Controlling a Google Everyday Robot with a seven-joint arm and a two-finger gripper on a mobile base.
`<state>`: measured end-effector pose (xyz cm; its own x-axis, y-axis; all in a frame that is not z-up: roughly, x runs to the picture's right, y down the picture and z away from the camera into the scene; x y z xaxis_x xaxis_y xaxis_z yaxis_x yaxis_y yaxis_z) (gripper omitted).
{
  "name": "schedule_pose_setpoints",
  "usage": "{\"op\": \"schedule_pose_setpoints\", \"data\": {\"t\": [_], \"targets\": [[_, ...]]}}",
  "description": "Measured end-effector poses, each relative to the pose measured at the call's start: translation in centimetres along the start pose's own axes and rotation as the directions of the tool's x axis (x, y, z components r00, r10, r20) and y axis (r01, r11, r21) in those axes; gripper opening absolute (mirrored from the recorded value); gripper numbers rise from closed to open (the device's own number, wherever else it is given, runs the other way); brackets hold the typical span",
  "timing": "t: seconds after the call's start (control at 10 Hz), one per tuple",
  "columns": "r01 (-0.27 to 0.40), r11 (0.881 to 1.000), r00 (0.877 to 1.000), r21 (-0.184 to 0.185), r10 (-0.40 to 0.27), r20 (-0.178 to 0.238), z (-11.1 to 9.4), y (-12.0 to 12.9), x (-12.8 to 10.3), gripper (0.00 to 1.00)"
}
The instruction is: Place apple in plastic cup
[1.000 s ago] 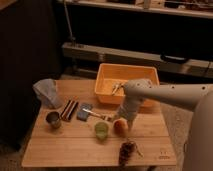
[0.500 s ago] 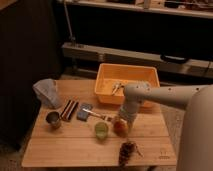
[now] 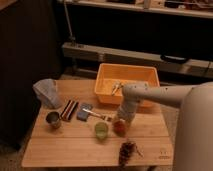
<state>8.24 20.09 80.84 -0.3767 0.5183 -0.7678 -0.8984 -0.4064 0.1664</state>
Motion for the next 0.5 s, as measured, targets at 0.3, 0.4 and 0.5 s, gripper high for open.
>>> {"op": "schedule_pose_setpoints", "data": {"t": [0.3,0.4,0.5], "targets": [[0.011,1.0,1.0,-0.019,-0.011,0.015,-0.8,0.4,0.2,0.0],[0.018,1.0,0.999,-0.022,-0.017,0.032,-1.8,0.5,0.5,0.0],[0.026,0.999,0.998,-0.031,-0.024,0.055,-3.1,0.8,1.0,0.0]]}}
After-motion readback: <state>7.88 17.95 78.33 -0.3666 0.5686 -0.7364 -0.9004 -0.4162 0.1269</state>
